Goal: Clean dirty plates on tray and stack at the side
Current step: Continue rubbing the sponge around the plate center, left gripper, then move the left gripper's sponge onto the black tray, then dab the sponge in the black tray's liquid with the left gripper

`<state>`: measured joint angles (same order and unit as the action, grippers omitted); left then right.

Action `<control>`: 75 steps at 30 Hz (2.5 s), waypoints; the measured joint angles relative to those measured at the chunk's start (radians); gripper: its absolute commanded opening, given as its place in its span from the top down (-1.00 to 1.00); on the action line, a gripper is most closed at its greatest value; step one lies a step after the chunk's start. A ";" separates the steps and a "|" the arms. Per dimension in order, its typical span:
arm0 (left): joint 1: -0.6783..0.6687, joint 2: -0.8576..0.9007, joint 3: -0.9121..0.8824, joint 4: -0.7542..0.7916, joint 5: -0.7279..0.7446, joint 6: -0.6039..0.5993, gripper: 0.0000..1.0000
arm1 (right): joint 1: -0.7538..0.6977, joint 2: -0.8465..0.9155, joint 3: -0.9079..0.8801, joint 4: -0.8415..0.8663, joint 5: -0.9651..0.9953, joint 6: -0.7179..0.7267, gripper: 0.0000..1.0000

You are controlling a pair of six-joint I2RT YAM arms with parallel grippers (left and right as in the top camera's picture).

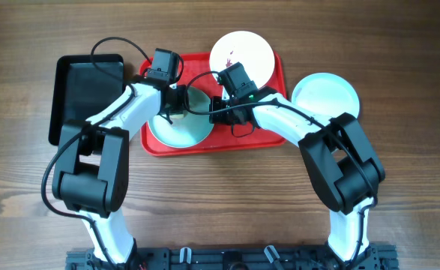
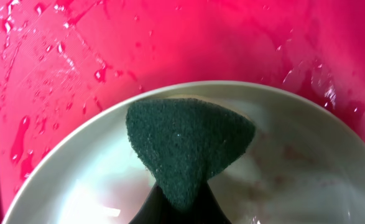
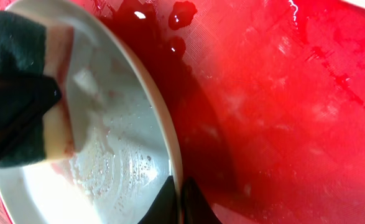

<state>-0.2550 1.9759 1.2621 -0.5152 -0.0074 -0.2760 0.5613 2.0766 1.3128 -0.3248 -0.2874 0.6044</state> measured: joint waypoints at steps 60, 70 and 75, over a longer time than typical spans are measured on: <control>0.491 0.073 0.109 -0.110 -0.073 0.053 0.92 | 0.000 0.000 0.000 -0.007 0.000 -0.004 0.91; 0.491 0.089 0.112 -0.105 -0.073 0.053 0.92 | 0.000 0.000 0.000 -0.007 0.000 -0.005 0.91; 0.491 0.093 0.116 -0.105 -0.073 0.053 0.92 | 0.000 0.000 0.000 -0.008 0.000 -0.004 0.75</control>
<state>0.2356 2.0686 1.3785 -0.6197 -0.0807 -0.2226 0.5613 2.0766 1.3128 -0.3325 -0.2878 0.6003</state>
